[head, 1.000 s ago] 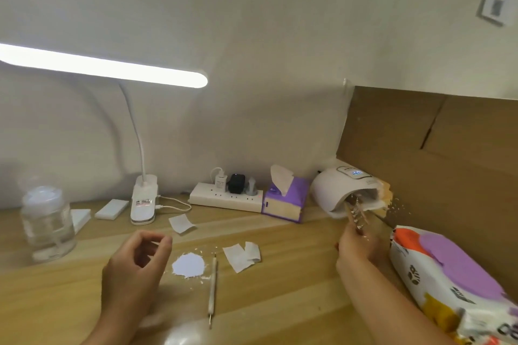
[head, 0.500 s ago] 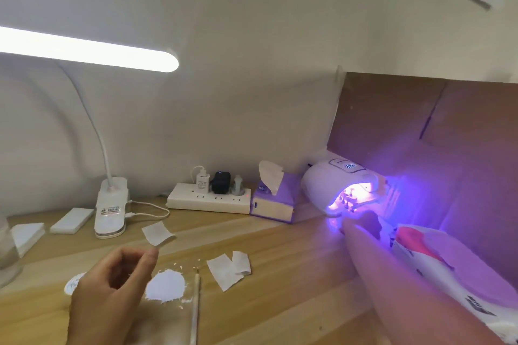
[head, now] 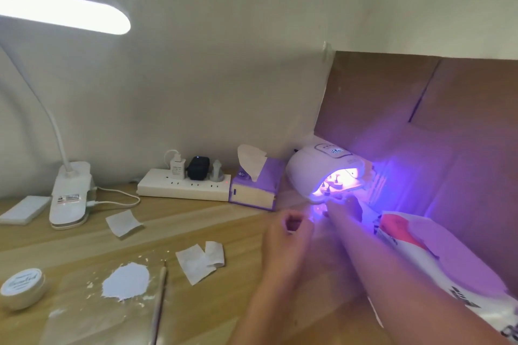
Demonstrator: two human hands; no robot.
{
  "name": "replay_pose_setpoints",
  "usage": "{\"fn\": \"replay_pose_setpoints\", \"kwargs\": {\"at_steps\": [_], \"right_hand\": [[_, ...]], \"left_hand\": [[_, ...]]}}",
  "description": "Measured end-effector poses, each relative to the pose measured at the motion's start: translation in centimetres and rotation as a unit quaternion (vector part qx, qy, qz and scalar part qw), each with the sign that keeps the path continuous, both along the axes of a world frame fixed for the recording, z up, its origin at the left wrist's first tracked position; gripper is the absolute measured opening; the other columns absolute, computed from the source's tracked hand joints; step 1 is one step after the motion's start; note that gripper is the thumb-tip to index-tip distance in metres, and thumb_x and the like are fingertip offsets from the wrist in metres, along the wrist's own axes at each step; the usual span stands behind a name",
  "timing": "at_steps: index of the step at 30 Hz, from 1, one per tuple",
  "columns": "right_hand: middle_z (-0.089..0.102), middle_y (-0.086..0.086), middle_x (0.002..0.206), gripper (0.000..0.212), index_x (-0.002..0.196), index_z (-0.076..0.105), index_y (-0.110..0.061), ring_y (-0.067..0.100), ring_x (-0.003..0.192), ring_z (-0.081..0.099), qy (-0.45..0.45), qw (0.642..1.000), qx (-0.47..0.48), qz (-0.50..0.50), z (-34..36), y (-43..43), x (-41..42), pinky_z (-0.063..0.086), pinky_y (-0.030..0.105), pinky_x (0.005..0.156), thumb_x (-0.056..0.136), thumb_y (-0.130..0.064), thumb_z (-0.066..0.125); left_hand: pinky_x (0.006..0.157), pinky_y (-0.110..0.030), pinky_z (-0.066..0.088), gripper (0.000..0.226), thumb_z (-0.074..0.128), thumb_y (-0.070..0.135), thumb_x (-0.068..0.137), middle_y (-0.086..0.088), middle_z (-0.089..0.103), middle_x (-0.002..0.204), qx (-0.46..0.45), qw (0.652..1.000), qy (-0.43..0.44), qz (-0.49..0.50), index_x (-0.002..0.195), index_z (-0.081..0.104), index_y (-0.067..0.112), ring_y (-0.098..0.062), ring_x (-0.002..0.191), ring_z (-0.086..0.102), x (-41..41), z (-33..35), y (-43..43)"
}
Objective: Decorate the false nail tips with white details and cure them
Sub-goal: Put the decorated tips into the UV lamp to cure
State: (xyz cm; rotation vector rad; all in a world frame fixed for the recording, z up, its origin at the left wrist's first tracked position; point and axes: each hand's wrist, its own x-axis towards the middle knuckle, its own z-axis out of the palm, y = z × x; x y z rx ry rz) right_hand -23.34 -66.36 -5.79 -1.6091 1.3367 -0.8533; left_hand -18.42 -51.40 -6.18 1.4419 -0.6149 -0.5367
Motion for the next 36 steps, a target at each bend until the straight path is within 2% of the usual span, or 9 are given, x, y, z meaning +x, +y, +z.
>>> {"fn": "replay_pose_setpoints", "kwargs": {"at_steps": [5, 7, 12, 15, 19, 26, 28, 31, 36], "right_hand": [[0.056, 0.02, 0.104, 0.031, 0.112, 0.057, -0.007, 0.029, 0.097, 0.06, -0.07, 0.996, 0.039, -0.045, -1.6, -2.2, 1.4, 0.042, 0.03, 0.071, 0.085, -0.02, 0.053], [0.058, 0.018, 0.119, 0.035, 0.119, 0.058, -0.014, 0.031, 0.094, 0.061, -0.054, 0.997, 0.031, -0.043, -1.2, -3.1, 1.8, 0.044, 0.031, 0.073, 0.084, -0.017, 0.053], [0.058, 0.02, 0.113, 0.012, 0.1, 0.057, -0.004, 0.038, 0.105, 0.055, -0.06, 0.953, -0.26, -0.143, 1.3, -4.2, 1.6, 0.042, 0.04, 0.079, 0.089, -0.007, 0.053], [0.056, 0.013, 0.123, 0.027, 0.116, 0.063, -0.012, 0.033, 0.116, 0.049, 0.128, 0.929, -0.343, -0.05, 3.8, -6.6, 2.0, 0.041, 0.041, 0.089, 0.091, -0.015, 0.053], [0.044, 0.006, 0.141, 0.042, 0.133, 0.058, -0.026, 0.029, 0.131, 0.034, 0.307, 0.903, -0.298, 0.033, 6.1, -9.1, 3.6, 0.029, 0.038, 0.103, 0.094, -0.037, 0.05], [0.036, 0.012, 0.148, 0.05, 0.137, 0.053, -0.035, 0.035, 0.138, 0.036, 0.346, 0.906, -0.224, 0.097, 7.8, -11.3, 4.5, 0.028, 0.042, 0.112, 0.091, -0.054, 0.05], [0.045, 0.013, 0.136, 0.04, 0.125, 0.06, -0.031, 0.034, 0.129, 0.044, 0.344, 0.904, -0.223, 0.118, 8.3, -11.5, 4.4, 0.037, 0.04, 0.109, 0.092, -0.051, 0.053], [0.052, 0.008, 0.094, 0.027, 0.083, 0.059, -0.016, 0.023, 0.092, 0.049, 0.277, 0.925, -0.2, 0.169, 9.1, -11.8, 4.4, 0.039, 0.028, 0.076, 0.096, -0.039, 0.055], [0.042, 0.013, 0.142, 0.05, 0.132, 0.054, -0.026, 0.029, 0.137, 0.037, 0.281, 0.942, -0.141, 0.118, 8.4, -10.9, 3.9, 0.032, 0.038, 0.114, 0.091, -0.054, 0.047]], "left_hand": [[0.07, -0.031, 0.052, 0.007, 0.067, 0.031, 0.083, 0.011, 0.068, 0.072, 0.027, 0.995, -0.097, 0.019, 0.078, 0.066, 0.026, -0.005, 0.066, 0.06, -0.2, -1.1, -1.3], [0.07, -0.032, 0.051, 0.009, 0.068, 0.031, 0.083, 0.011, 0.067, 0.071, 0.024, 0.994, -0.102, 0.027, 0.077, 0.066, 0.025, -0.006, 0.066, 0.059, 0.0, -1.1, -1.6], [0.069, -0.03, 0.049, 0.011, 0.069, 0.035, 0.084, 0.017, 0.065, 0.07, 0.06, 0.988, -0.141, 0.033, 0.075, 0.065, 0.03, -0.001, 0.067, 0.059, 0.4, -1.6, -2.1], [0.069, -0.029, 0.048, 0.009, 0.069, 0.033, 0.084, 0.013, 0.066, 0.07, 0.077, 0.985, -0.152, 0.004, 0.076, 0.066, 0.029, -0.001, 0.065, 0.058, 1.0, -1.8, -2.4], [0.064, -0.025, 0.045, 0.008, 0.069, 0.03, 0.084, 0.011, 0.066, 0.07, 0.068, 0.986, -0.149, 0.0, 0.077, 0.068, 0.029, -0.001, 0.062, 0.055, 1.6, -1.9, -2.6], [0.056, -0.017, 0.04, 0.007, 0.069, 0.029, 0.085, 0.011, 0.068, 0.071, 0.039, 0.99, -0.139, 0.001, 0.079, 0.069, 0.026, 0.002, 0.055, 0.053, 1.9, -2.1, -2.8], [0.058, -0.021, 0.042, 0.006, 0.069, 0.029, 0.085, 0.011, 0.067, 0.07, 0.049, 0.987, -0.151, -0.004, 0.079, 0.068, 0.026, 0.001, 0.056, 0.052, 1.7, -2.0, -2.8], [0.063, -0.028, 0.047, 0.006, 0.068, 0.026, 0.085, 0.01, 0.066, 0.067, 0.05, 0.987, -0.153, -0.021, 0.08, 0.068, 0.022, -0.008, 0.06, 0.059, 1.7, -1.8, -2.6], [0.064, -0.027, 0.045, 0.006, 0.067, 0.027, 0.085, 0.011, 0.065, 0.068, 0.061, 0.984, -0.167, -0.029, 0.083, 0.069, 0.022, -0.009, 0.06, 0.057, 1.6, -1.6, -2.4]]}}
